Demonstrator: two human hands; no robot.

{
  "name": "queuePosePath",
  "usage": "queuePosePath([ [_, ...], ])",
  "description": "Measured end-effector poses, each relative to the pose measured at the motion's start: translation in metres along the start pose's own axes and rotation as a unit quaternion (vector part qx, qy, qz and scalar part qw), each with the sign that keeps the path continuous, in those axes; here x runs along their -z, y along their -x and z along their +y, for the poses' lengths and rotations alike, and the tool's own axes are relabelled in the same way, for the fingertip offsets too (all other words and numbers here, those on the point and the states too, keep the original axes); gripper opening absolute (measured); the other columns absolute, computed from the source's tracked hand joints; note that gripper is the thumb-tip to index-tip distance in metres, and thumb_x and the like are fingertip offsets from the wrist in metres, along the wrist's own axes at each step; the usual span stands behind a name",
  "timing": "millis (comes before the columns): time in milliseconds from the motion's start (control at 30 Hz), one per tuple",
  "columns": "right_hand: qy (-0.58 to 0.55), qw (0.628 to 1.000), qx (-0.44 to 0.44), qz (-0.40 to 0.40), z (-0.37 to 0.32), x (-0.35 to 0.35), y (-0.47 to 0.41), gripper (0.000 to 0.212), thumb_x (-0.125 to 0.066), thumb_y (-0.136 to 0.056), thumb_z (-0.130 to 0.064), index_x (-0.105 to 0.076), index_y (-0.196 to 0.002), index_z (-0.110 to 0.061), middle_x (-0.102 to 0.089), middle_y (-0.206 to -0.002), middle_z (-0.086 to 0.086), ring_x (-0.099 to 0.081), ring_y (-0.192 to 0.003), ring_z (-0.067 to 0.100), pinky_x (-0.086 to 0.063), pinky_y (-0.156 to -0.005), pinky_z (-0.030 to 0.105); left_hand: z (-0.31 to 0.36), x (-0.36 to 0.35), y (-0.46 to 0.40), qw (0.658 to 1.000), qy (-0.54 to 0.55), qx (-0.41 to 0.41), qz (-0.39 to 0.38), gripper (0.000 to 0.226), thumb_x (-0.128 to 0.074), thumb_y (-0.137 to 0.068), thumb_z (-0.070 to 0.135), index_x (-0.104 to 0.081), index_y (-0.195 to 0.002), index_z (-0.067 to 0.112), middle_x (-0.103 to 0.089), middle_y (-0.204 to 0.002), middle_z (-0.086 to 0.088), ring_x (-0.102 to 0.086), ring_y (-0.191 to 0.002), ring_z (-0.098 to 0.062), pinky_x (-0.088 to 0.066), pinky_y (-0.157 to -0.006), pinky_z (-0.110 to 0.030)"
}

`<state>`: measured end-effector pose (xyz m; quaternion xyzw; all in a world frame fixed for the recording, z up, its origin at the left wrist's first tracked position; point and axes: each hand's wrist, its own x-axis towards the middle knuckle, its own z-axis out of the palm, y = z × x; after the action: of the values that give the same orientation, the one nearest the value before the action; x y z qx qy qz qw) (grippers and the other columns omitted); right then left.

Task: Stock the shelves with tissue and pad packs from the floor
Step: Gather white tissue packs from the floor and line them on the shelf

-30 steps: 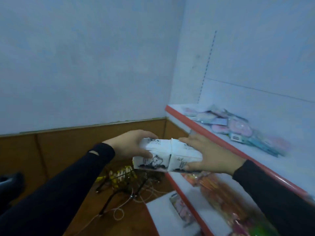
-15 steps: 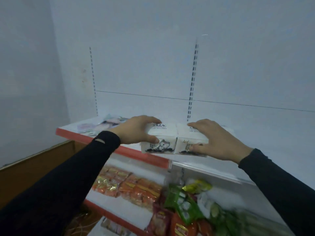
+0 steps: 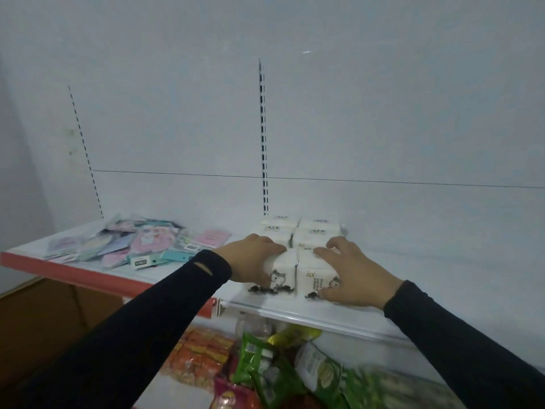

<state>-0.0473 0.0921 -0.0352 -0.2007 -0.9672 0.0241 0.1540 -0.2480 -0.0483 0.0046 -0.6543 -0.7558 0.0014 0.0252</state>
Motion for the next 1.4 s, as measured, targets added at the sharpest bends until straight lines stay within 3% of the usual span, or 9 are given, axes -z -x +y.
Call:
queuePosePath([
  [367,0.011,0.999,0.008,0.046,-0.014,-0.015,-0.024,0.075,-0.061,-0.085,-0.044,-0.026,-0.148,-0.023,-0.034,-0.138,0.003,-0.035,-0.125,0.020,-0.039,-0.100,0.029,-0.018,-0.010,-0.015,0.998,-0.041,0.042,0.015,0.069,-0.058,-0.086,0.016,-0.027,-0.147,0.025,-0.039,-0.143,-0.004,-0.034,-0.129,-0.027,-0.037,-0.103,-0.045],
  [533,0.070,0.994,0.001,0.084,-0.014,-0.026,-0.029,0.071,-0.057,-0.086,-0.048,-0.030,-0.147,-0.022,-0.039,-0.143,0.004,-0.032,-0.132,0.024,-0.028,-0.110,0.038,-0.023,-0.028,-0.022,0.996,-0.062,0.059,0.040,0.078,-0.053,-0.087,0.015,-0.011,-0.151,0.027,-0.019,-0.156,-0.008,-0.017,-0.141,-0.030,-0.023,-0.114,-0.049],
  [633,0.094,0.992,-0.016,0.082,-0.014,-0.028,-0.029,0.071,-0.054,-0.086,-0.051,-0.030,-0.147,-0.024,-0.039,-0.145,0.004,-0.032,-0.134,0.024,-0.025,-0.112,0.044,-0.023,-0.034,-0.022,0.996,-0.045,0.061,0.049,0.080,-0.050,-0.087,0.018,-0.005,-0.152,0.028,-0.011,-0.158,-0.007,-0.009,-0.144,-0.030,-0.016,-0.116,-0.050],
  [867,0.113,0.991,-0.046,0.051,-0.032,-0.013,-0.028,0.081,-0.050,-0.084,-0.062,-0.022,-0.150,-0.025,-0.027,-0.153,0.009,-0.022,-0.141,0.028,-0.020,-0.115,0.046,-0.027,-0.025,-0.004,0.994,-0.013,0.052,0.090,0.083,-0.057,-0.087,0.036,-0.007,-0.152,0.026,-0.012,-0.158,-0.007,-0.010,-0.144,-0.028,-0.012,-0.116,-0.051],
  [1000,0.076,0.992,-0.007,0.103,-0.073,-0.009,-0.023,0.073,-0.050,-0.088,-0.057,-0.029,-0.148,-0.022,-0.033,-0.151,0.010,-0.029,-0.139,0.027,-0.024,-0.113,0.038,-0.053,-0.018,0.045,0.985,-0.009,0.049,0.166,0.069,-0.053,-0.090,0.040,-0.023,-0.150,0.023,-0.027,-0.154,-0.006,-0.021,-0.141,-0.026,-0.017,-0.116,-0.043],
  [1100,0.053,0.993,0.034,0.099,-0.120,-0.023,-0.023,0.069,-0.047,-0.089,-0.057,-0.033,-0.147,-0.022,-0.037,-0.148,0.010,-0.035,-0.135,0.027,-0.031,-0.110,0.039,-0.078,-0.025,0.103,0.978,-0.016,0.081,0.193,0.066,-0.043,-0.086,0.048,-0.036,-0.145,0.019,-0.038,-0.148,-0.007,-0.030,-0.136,-0.026,-0.022,-0.113,-0.039],
  [1267,0.009,0.989,0.133,0.057,-0.220,-0.073,-0.026,0.071,-0.038,-0.083,-0.057,-0.048,-0.137,-0.012,-0.049,-0.135,0.018,-0.050,-0.121,0.035,-0.044,-0.099,0.045,-0.124,-0.078,0.240,0.959,-0.003,0.187,0.212,0.057,-0.046,-0.088,0.047,-0.048,-0.137,0.017,-0.051,-0.137,-0.006,-0.042,-0.128,-0.026,-0.031,-0.108,-0.041],
  [1400,-0.035,0.977,0.212,0.001,-0.307,-0.137,-0.020,0.062,-0.052,-0.087,-0.050,-0.047,-0.137,-0.015,-0.048,-0.135,0.016,-0.051,-0.118,0.035,-0.045,-0.097,0.045,-0.145,-0.150,0.366,0.931,0.029,0.318,0.176,0.051,-0.053,-0.090,0.044,-0.052,-0.133,0.017,-0.056,-0.131,-0.006,-0.048,-0.122,-0.025,-0.035,-0.104,-0.040],
])
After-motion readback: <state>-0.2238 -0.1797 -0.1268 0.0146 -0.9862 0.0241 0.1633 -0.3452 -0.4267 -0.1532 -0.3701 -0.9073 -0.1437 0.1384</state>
